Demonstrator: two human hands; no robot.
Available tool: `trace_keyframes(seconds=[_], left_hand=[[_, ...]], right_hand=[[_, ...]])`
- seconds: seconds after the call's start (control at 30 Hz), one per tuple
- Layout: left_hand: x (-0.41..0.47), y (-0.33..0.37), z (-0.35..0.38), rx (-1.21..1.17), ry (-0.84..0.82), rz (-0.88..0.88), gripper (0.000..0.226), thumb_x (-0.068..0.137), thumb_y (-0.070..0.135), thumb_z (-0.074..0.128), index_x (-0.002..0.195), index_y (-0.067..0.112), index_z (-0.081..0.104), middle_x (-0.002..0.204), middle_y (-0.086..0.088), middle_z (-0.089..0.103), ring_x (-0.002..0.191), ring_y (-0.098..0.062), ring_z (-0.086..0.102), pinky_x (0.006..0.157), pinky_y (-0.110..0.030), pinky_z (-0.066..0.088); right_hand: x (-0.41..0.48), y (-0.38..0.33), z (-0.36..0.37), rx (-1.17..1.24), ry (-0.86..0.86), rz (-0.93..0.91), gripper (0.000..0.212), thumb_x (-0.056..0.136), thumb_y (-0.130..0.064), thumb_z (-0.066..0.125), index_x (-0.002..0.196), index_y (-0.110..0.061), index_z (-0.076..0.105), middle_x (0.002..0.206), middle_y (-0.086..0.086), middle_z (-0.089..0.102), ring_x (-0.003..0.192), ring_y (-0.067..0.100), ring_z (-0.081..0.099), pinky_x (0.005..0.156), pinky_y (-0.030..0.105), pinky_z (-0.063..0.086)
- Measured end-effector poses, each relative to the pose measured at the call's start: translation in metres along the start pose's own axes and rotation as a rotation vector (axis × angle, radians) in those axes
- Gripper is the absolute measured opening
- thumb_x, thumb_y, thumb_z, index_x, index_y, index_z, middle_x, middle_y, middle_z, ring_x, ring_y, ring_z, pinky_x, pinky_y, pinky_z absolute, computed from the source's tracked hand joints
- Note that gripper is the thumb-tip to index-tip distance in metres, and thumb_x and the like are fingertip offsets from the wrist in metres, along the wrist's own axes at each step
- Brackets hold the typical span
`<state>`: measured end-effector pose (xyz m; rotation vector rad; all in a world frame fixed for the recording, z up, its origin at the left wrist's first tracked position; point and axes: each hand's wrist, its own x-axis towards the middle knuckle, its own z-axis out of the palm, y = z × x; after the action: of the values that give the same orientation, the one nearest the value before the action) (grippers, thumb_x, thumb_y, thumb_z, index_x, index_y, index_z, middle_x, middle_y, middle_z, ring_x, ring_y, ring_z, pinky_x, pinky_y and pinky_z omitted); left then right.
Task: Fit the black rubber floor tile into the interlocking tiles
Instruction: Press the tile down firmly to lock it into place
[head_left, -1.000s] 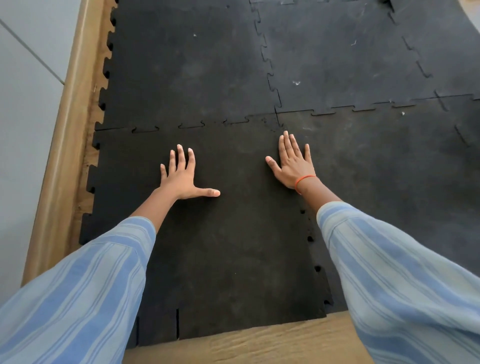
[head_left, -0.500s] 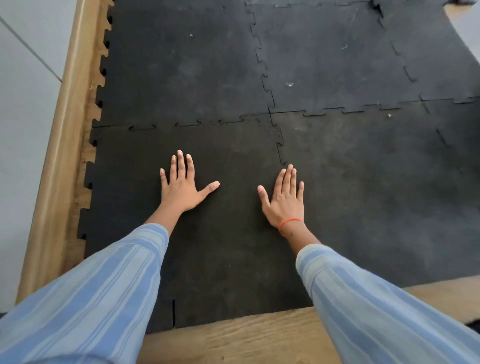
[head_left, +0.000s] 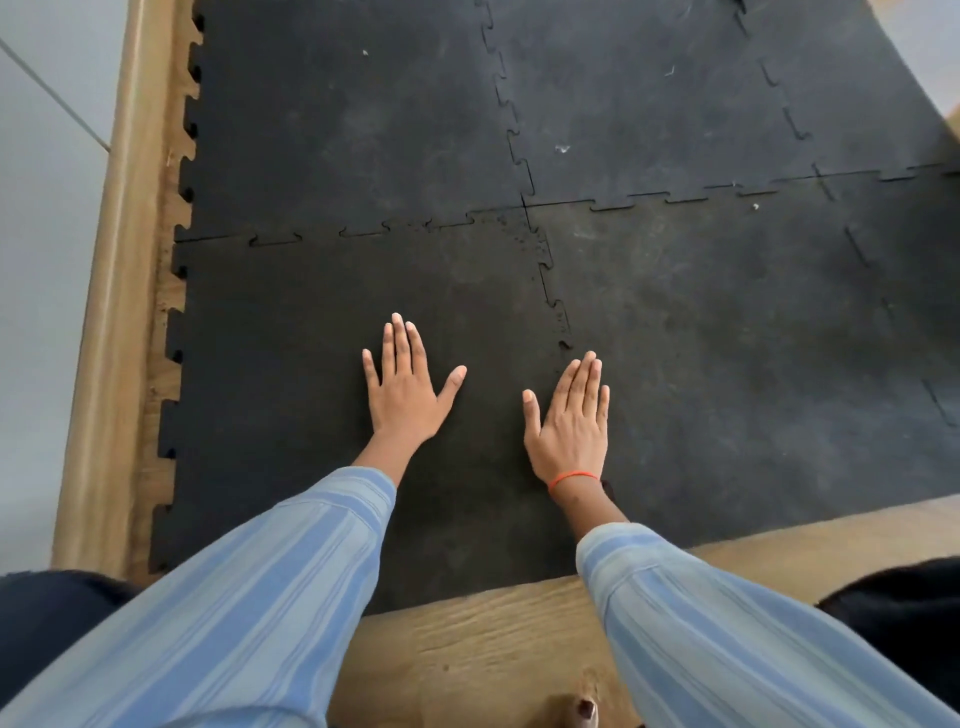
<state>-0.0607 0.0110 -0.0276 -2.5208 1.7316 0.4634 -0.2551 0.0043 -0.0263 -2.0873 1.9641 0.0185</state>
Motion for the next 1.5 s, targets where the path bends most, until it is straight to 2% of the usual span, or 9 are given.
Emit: trace_keyframes(seconds=[0.23, 0.37, 0.6, 0.73, 0.83, 1.0, 1.23, 1.4, 1.5], left_hand=[[0.002, 0.002, 0.008, 0.032, 0.000, -0.003, 0.093, 0.089, 0.071, 0.008, 0.152, 0.005, -0.010, 0.162, -0.011, -0.014, 0.150, -0.023, -0.011, 0.118, -0.049, -0.003], [0.000, 0.003, 0.006, 0.029, -0.002, -0.004, 0.092, 0.091, 0.070, 0.013, 0.153, 0.005, -0.008, 0.162, -0.012, -0.013, 0.150, -0.023, -0.011, 0.118, -0.049, -0.003], [-0.001, 0.003, 0.006, 0.020, 0.019, -0.003, 0.091, 0.091, 0.069, 0.014, 0.153, 0.005, -0.008, 0.163, -0.012, -0.012, 0.150, -0.024, -0.009, 0.118, -0.049, -0.003], [0.001, 0.003, 0.007, 0.012, 0.021, -0.009, 0.091, 0.092, 0.069, 0.015, 0.153, 0.004, -0.007, 0.163, -0.012, -0.011, 0.150, -0.024, -0.008, 0.118, -0.050, -0.002], [0.000, 0.003, 0.008, 0.015, 0.011, -0.006, 0.092, 0.091, 0.070, 0.014, 0.153, 0.005, -0.007, 0.163, -0.012, -0.011, 0.150, -0.024, -0.008, 0.118, -0.050, -0.002], [0.001, 0.003, 0.010, 0.026, 0.026, -0.009, 0.093, 0.090, 0.070, 0.011, 0.153, 0.004, -0.006, 0.163, -0.013, -0.009, 0.150, -0.024, -0.006, 0.119, -0.050, 0.000], [-0.001, 0.004, 0.009, 0.028, 0.005, -0.013, 0.093, 0.089, 0.071, 0.009, 0.153, 0.005, -0.007, 0.163, -0.012, -0.011, 0.150, -0.024, -0.008, 0.119, -0.050, -0.001], [0.019, -0.011, -0.001, 0.030, -0.002, 0.083, 0.089, 0.090, 0.072, 0.011, 0.154, 0.013, -0.008, 0.163, -0.004, -0.012, 0.150, -0.019, -0.009, 0.118, -0.050, -0.002], [0.050, -0.042, -0.019, -0.001, -0.005, -0.024, 0.097, 0.085, 0.078, 0.014, 0.154, 0.014, -0.009, 0.163, -0.003, -0.014, 0.150, -0.019, -0.010, 0.119, -0.050, -0.001]], right_hand=[[0.002, 0.005, 0.008, 0.007, -0.031, 0.028, 0.085, 0.093, -0.060, 0.019, 0.149, -0.002, -0.007, 0.160, 0.015, -0.010, 0.148, 0.024, -0.012, 0.119, 0.039, -0.009], [0.002, 0.007, 0.004, 0.033, -0.080, 0.013, 0.081, 0.094, -0.059, 0.016, 0.148, -0.005, -0.011, 0.160, 0.012, -0.014, 0.147, 0.021, -0.016, 0.119, 0.039, -0.011], [-0.040, 0.016, 0.015, 0.009, 0.010, 0.002, 0.080, 0.092, -0.061, 0.009, 0.149, -0.006, -0.005, 0.161, 0.011, -0.006, 0.148, 0.020, -0.010, 0.121, 0.040, -0.006], [-0.038, 0.016, 0.015, 0.017, 0.059, -0.007, 0.081, 0.092, -0.061, 0.011, 0.150, -0.005, 0.001, 0.161, 0.011, 0.003, 0.149, 0.020, -0.003, 0.121, 0.043, -0.001], [-0.044, 0.019, 0.016, 0.060, 0.078, -0.025, 0.079, 0.093, -0.060, 0.012, 0.151, -0.007, 0.004, 0.161, 0.010, 0.005, 0.149, 0.019, -0.002, 0.121, 0.042, -0.005], [-0.067, 0.024, 0.018, 0.101, 0.113, 0.127, 0.078, 0.093, -0.058, 0.014, 0.150, -0.006, 0.008, 0.161, 0.011, 0.009, 0.148, 0.018, -0.001, 0.121, 0.047, 0.000], [-0.056, 0.012, 0.015, 0.027, 0.075, 0.183, 0.078, 0.095, -0.055, 0.027, 0.151, -0.004, 0.008, 0.161, 0.012, 0.007, 0.149, 0.022, 0.003, 0.121, 0.049, 0.003], [0.007, -0.028, 0.007, 0.059, 0.019, 0.019, 0.067, 0.099, -0.045, 0.021, 0.151, -0.006, 0.004, 0.162, 0.010, 0.000, 0.149, 0.021, -0.004, 0.121, 0.043, -0.004], [0.044, -0.043, 0.004, 0.037, -0.026, -0.095, 0.069, 0.098, -0.051, 0.020, 0.152, -0.012, 0.001, 0.162, 0.009, -0.004, 0.149, 0.022, -0.007, 0.120, 0.043, -0.005]])
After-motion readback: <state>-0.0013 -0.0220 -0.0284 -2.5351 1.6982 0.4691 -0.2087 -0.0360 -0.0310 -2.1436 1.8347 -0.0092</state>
